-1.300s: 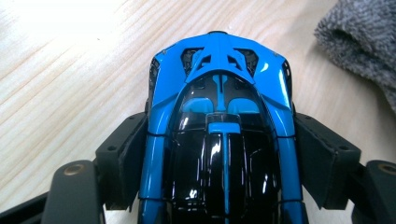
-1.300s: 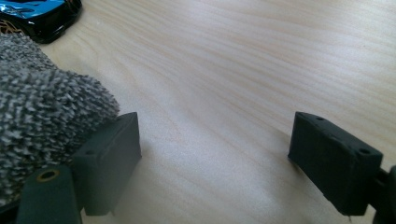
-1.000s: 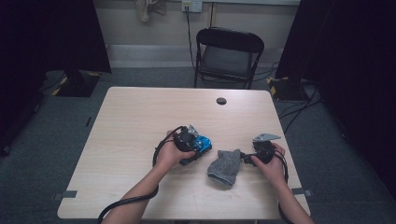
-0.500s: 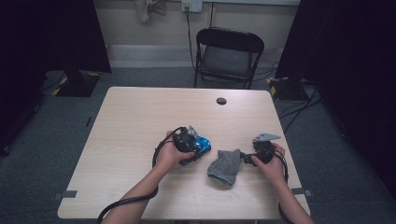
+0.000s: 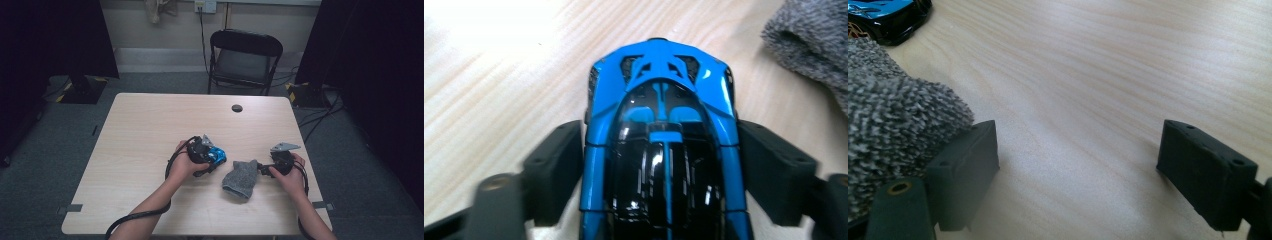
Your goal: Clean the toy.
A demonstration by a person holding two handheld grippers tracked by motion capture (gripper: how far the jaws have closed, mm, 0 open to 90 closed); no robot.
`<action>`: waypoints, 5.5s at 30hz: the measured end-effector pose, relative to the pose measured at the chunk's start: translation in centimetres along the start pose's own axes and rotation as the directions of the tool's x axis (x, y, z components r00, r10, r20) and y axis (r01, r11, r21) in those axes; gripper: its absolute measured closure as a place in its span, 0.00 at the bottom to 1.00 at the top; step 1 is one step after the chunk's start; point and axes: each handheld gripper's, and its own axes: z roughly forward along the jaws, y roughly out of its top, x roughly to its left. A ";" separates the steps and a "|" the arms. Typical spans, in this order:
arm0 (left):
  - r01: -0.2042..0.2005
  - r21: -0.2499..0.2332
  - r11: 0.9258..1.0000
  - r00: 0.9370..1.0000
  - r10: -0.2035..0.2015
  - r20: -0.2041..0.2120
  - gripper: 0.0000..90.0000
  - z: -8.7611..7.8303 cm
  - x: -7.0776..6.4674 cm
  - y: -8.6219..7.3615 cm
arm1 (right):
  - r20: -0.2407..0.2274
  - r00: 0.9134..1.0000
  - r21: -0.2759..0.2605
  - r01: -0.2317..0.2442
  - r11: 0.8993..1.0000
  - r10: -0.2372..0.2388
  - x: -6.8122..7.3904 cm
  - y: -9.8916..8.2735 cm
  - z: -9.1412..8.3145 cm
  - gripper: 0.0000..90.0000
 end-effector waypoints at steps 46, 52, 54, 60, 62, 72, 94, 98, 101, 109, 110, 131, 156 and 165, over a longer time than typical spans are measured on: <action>0.006 -0.129 0.992 1.000 -0.002 0.027 0.27 -4.1 0.2 1.0 | 0.002 1.000 0.002 -0.002 1.000 0.002 0.0 0.1 0.1 0.18; 0.010 -0.155 0.988 1.000 -0.006 0.029 0.27 -5.3 0.6 1.1 | 0.002 1.000 0.002 -0.001 1.000 0.001 0.0 0.1 0.1 0.18; 0.013 -0.164 0.986 1.000 -0.008 0.030 0.27 -5.6 0.7 1.0 | 0.002 1.000 0.001 -0.003 1.000 0.003 0.0 0.1 0.1 0.18; 0.017 -0.176 0.984 0.999 -0.012 0.030 0.27 -6.6 0.9 1.0 | -0.015 1.000 0.021 -0.005 1.000 0.005 0.1 0.5 0.1 0.19; 0.019 -0.184 0.983 0.999 -0.014 0.031 0.27 -7.0 1.1 0.9 | -0.018 1.000 0.040 0.009 0.999 -0.008 0.1 0.7 0.0 0.19; 0.024 -0.198 0.980 0.999 -0.019 0.029 0.27 -8.4 1.2 0.5 | -0.017 0.999 0.047 0.030 0.998 -0.029 -0.2 1.6 -1.7 0.19; 0.015 -0.207 0.978 1.000 -0.010 0.022 0.27 -9.4 0.7 0.6 | -0.190 0.979 0.079 0.086 0.993 -0.069 6.0 4.1 -2.0 0.23; 0.023 -0.202 0.979 0.999 -0.017 0.031 0.27 -9.3 0.9 0.1 | -0.185 0.980 0.096 0.095 0.991 -0.076 6.2 3.8 -0.8 0.26; 0.023 -0.205 0.979 0.999 -0.017 0.030 0.27 -9.4 1.0 -0.1 | -0.186 0.980 0.107 0.097 0.989 -0.076 6.1 3.6 0.2 0.25; 0.018 -0.209 0.978 0.999 -0.010 0.038 0.27 -9.1 1.0 -0.2 | -0.183 0.981 0.098 0.088 0.991 -0.068 5.4 4.8 2.3 0.22; 0.020 -0.211 0.977 0.999 -0.012 0.042 0.27 -9.1 0.9 -0.2 | -0.173 0.982 0.097 0.087 0.992 -0.069 5.3 5.0 2.4 0.22; 0.025 -0.220 0.975 0.999 -0.017 0.040 0.27 -9.7 0.2 -0.4 | -0.164 0.974 0.040 0.165 0.986 -0.156 7.9 6.7 0.4 0.19; 0.036 -0.228 0.973 0.998 -0.024 0.058 0.27 -9.6 0.0 -0.5 | -0.180 0.967 0.083 0.198 0.977 -0.181 10.1 4.5 2.4 0.31; 0.033 -0.226 0.974 0.998 -0.019 0.064 0.27 -9.3 0.0 -0.5 | -0.176 0.968 0.099 0.199 0.975 -0.180 9.5 5.1 1.9 0.81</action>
